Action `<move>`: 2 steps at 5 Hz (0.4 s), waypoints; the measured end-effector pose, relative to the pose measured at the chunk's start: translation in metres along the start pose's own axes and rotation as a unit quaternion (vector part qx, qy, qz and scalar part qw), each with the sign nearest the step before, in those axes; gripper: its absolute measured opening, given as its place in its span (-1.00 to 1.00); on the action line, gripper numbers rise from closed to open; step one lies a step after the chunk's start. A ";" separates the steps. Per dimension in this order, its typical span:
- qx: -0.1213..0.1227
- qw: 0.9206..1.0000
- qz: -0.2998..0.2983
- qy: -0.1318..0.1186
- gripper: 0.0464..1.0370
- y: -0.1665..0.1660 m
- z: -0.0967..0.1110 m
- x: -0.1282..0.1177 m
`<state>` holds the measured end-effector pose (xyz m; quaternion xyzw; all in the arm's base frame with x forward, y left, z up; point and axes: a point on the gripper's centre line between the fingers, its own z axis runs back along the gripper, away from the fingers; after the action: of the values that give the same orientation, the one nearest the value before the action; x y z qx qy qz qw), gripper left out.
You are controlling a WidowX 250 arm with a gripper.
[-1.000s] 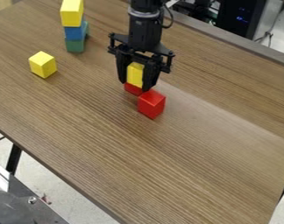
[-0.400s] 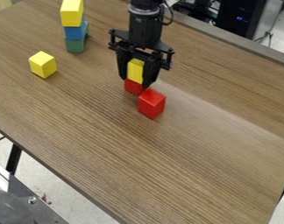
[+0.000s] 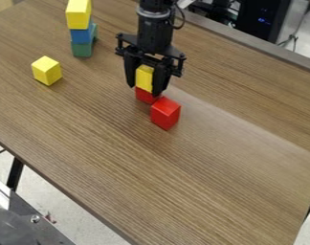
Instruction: Pick the yellow cube above the tower and put it above the left side red cube
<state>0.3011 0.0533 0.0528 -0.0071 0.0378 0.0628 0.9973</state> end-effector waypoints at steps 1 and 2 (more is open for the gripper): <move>0.001 1.000 0.005 -0.001 0.09 0.004 -0.003 0.004; 0.002 1.000 0.004 -0.001 0.09 0.004 -0.002 0.004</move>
<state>0.3041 0.0574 0.0503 -0.0052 0.0372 0.0662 0.9971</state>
